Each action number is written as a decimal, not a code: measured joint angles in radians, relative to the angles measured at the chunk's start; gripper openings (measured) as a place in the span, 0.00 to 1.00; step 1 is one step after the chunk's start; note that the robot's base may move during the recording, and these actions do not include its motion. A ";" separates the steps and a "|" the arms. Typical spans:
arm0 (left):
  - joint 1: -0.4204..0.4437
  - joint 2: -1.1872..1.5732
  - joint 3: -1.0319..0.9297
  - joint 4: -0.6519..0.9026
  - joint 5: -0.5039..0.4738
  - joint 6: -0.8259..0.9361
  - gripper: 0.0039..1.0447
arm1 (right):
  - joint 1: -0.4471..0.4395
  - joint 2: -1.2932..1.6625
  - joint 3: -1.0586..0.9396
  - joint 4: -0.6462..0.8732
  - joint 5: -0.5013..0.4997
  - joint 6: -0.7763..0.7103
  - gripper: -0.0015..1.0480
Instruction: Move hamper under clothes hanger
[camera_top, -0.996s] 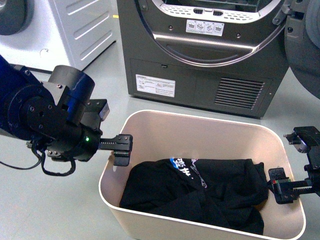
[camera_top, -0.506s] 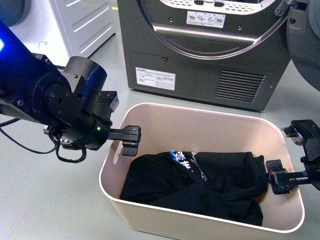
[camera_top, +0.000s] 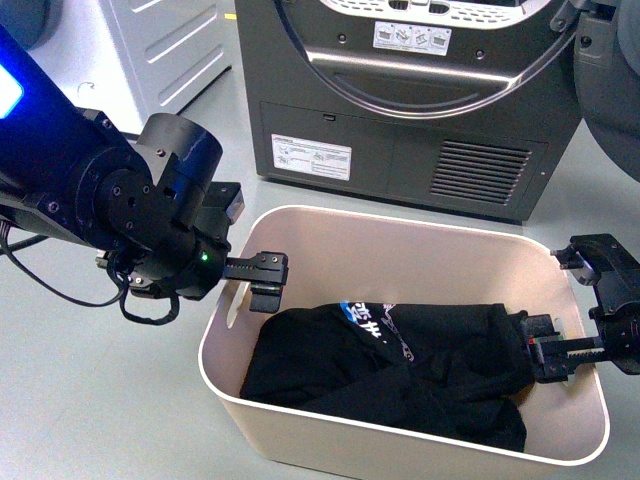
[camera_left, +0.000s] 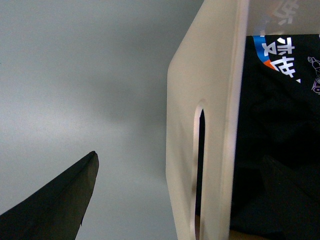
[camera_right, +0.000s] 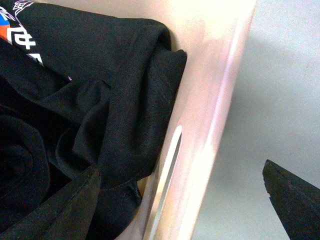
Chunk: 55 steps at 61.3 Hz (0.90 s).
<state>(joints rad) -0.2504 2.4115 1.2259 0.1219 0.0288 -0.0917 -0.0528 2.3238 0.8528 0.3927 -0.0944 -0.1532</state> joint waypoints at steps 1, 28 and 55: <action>-0.001 0.000 0.000 0.000 0.000 0.000 0.94 | 0.000 0.000 0.000 0.000 0.000 0.000 0.93; -0.027 0.010 0.020 -0.011 -0.006 0.007 0.43 | -0.001 -0.001 0.000 -0.005 0.000 0.004 0.46; -0.026 0.014 0.020 -0.011 0.000 -0.002 0.03 | -0.003 -0.001 -0.001 0.000 0.003 0.054 0.03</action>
<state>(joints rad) -0.2764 2.4260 1.2457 0.1112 0.0284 -0.0933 -0.0563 2.3226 0.8516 0.3931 -0.0910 -0.0994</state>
